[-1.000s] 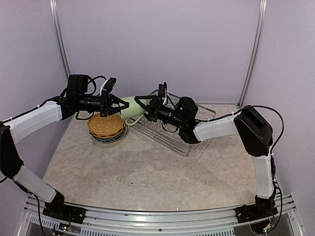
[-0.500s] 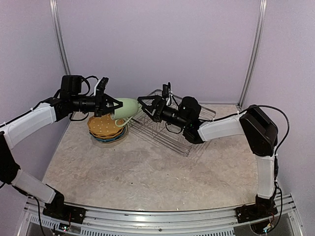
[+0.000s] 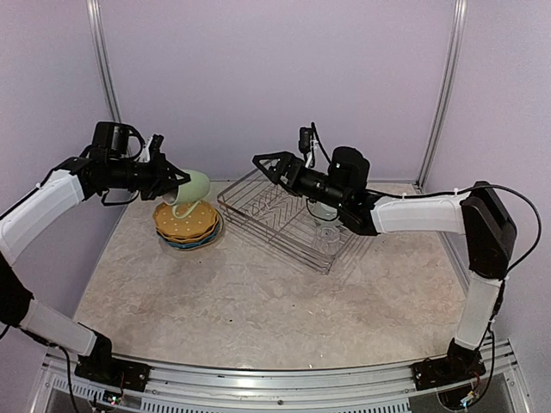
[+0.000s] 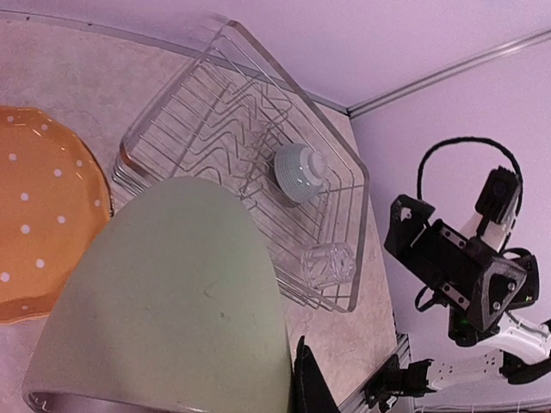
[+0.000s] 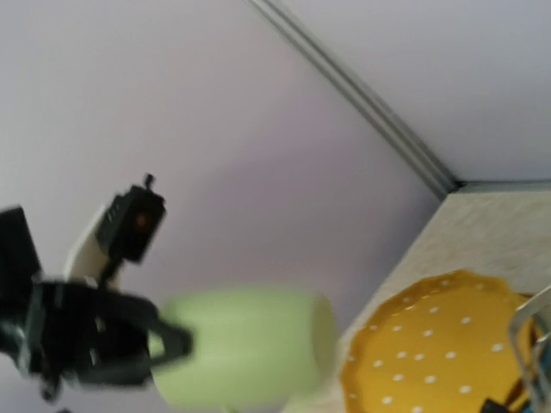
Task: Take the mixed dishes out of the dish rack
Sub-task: Place the cup at the corner of the board.
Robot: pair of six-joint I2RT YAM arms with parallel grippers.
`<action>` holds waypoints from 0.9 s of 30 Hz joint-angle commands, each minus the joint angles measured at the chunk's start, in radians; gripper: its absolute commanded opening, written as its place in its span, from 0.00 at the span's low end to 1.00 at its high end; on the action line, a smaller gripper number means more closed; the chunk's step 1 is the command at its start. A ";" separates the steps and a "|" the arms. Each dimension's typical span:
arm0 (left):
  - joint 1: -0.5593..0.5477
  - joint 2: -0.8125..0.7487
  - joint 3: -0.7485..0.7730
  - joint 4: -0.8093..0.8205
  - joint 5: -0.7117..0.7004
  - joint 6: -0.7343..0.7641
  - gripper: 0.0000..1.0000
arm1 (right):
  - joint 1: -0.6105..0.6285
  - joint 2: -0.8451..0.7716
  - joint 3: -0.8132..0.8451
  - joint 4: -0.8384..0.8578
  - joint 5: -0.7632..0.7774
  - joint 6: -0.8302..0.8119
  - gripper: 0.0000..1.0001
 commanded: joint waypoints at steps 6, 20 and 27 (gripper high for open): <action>0.113 -0.082 0.088 -0.323 -0.202 0.020 0.00 | -0.005 -0.110 -0.001 -0.238 0.091 -0.209 1.00; 0.331 -0.011 0.036 -0.552 -0.445 0.180 0.00 | -0.006 -0.183 -0.024 -0.315 0.117 -0.281 1.00; 0.340 0.173 0.077 -0.502 -0.402 0.094 0.00 | -0.005 -0.216 -0.036 -0.348 0.137 -0.297 1.00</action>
